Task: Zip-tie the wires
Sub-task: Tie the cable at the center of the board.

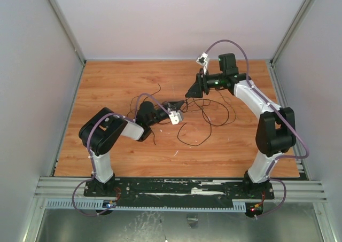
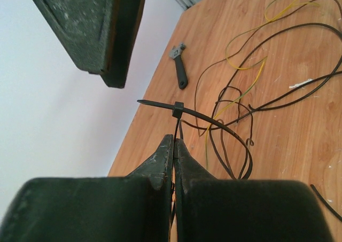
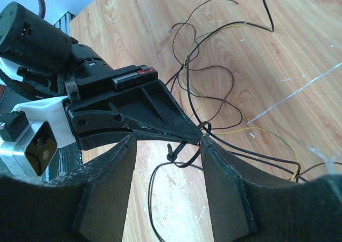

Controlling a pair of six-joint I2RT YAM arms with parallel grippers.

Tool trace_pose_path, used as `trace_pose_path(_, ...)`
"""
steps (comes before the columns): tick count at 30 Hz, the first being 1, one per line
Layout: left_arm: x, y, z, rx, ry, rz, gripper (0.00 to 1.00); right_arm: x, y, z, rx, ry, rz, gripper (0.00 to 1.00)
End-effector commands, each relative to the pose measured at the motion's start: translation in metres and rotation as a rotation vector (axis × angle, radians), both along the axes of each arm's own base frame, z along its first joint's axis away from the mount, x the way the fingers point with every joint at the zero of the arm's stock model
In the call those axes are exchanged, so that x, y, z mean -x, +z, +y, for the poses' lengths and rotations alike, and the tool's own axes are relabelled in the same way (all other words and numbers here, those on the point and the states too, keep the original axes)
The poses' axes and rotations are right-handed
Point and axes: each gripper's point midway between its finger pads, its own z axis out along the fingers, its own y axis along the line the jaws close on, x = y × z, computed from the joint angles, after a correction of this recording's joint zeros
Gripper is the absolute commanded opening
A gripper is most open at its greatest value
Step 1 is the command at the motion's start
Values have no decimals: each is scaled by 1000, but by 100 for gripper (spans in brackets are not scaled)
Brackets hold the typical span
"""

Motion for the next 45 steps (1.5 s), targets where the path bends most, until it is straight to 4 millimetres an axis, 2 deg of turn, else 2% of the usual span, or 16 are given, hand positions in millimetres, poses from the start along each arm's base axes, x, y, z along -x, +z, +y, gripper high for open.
trace_pose_path(1,-2,11,-2,36,-11,-23,0,7,-13,8,9,28,47,53)
trace_pose_path(13,-2,12,-2,40,-11,-21,0,12,-29,12,43,35,83,52)
trace_pose_path(19,-2,13,-2,42,-9,-21,0,20,-31,15,43,64,103,45)
trace_pose_path(34,-3,15,-2,48,-8,-22,0,24,-37,16,54,69,121,34)
trace_pose_path(41,-3,16,-2,55,-7,-18,0,25,-37,18,50,78,126,21)
trace_pose_path(45,-3,16,-2,55,-6,-18,0,25,-34,19,44,82,122,9)
